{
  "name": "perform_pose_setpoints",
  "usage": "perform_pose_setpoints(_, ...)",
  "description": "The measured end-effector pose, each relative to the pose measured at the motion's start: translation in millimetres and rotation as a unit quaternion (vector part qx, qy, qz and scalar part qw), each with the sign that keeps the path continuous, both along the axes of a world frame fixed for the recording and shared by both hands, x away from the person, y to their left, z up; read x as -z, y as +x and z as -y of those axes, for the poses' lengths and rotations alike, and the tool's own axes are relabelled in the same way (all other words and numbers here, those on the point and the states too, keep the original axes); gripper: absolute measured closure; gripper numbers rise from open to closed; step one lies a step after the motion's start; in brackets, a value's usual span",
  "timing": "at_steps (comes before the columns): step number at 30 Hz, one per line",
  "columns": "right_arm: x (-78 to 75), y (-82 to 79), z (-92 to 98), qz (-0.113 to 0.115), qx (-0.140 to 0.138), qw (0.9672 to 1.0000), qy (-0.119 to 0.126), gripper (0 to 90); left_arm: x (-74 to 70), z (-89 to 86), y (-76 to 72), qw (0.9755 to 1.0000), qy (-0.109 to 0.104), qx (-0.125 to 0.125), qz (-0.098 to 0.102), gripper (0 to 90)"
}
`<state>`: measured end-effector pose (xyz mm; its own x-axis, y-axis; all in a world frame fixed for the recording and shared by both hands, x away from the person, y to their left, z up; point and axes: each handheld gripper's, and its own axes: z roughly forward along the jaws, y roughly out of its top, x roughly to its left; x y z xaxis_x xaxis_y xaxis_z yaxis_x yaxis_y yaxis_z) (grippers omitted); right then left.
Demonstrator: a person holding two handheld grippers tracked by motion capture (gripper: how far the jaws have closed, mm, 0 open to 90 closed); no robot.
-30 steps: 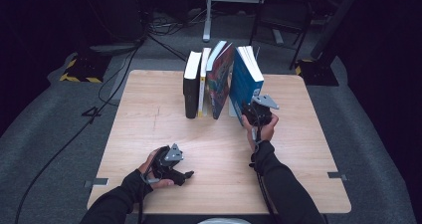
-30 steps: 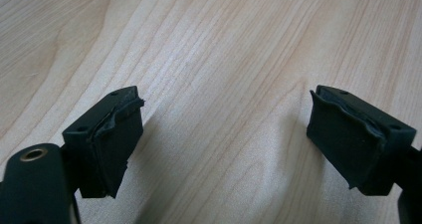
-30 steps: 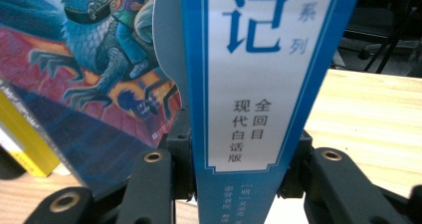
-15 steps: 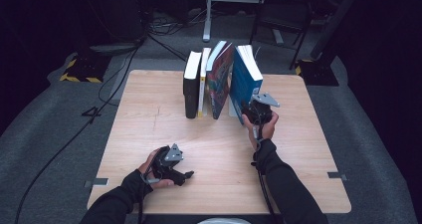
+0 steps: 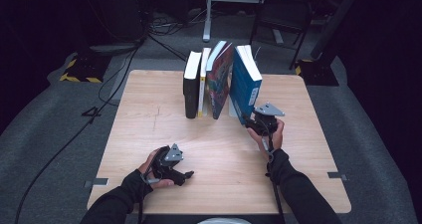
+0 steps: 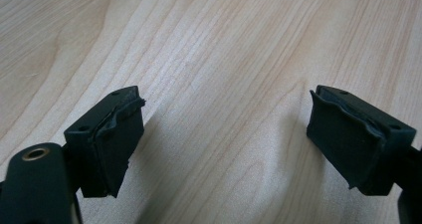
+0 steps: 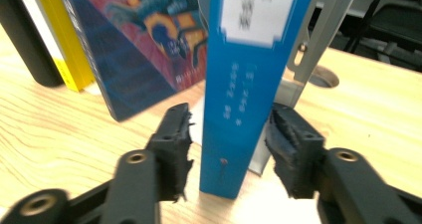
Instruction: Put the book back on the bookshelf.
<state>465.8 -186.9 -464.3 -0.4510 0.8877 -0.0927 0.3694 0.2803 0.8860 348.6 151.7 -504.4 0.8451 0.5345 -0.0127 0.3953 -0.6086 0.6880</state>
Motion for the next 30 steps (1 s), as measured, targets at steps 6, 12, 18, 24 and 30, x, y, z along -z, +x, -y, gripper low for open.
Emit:
perform_pose_setpoints(6, 3.2, 3.5, -2.0, 0.003, 0.003, 1.0, 0.007, 59.0, 0.0, 0.0, 0.0, 1.0, 0.0, -0.001, 0.0, 14.5)
perform_pose_setpoints(12, 2.3, 8.8, -7.9, 0.002, 0.025, 0.9996, 0.012, 60.1, 0.0, 0.1, 0.1, 1.0, 0.0, -0.001, 0.0, 14.5)
perform_pose_setpoints(18, 2.1, 13.4, -9.9, 0.003, 0.04, 0.9991, 0.011, 60.5, -0.1, 0.1, 0.2, 1.0, 0.0, 0.0, 0.0, 14.5)
perform_pose_setpoints(24, 2.2, 14.6, -11.0, 0.004, 0.036, 0.9993, 0.008, 60.2, 0.0, 0.1, 0.2, 1.0, 0.0, 0.0, 0.0, 14.5)
perform_pose_setpoints(30, 1.1, 14.4, -8.5, -0.003, 0.026, 0.9997, 0.005, 59.7, 0.0, 0.1, 0.1, 1.0, 0.0, 0.0, 0.0, 14.5)
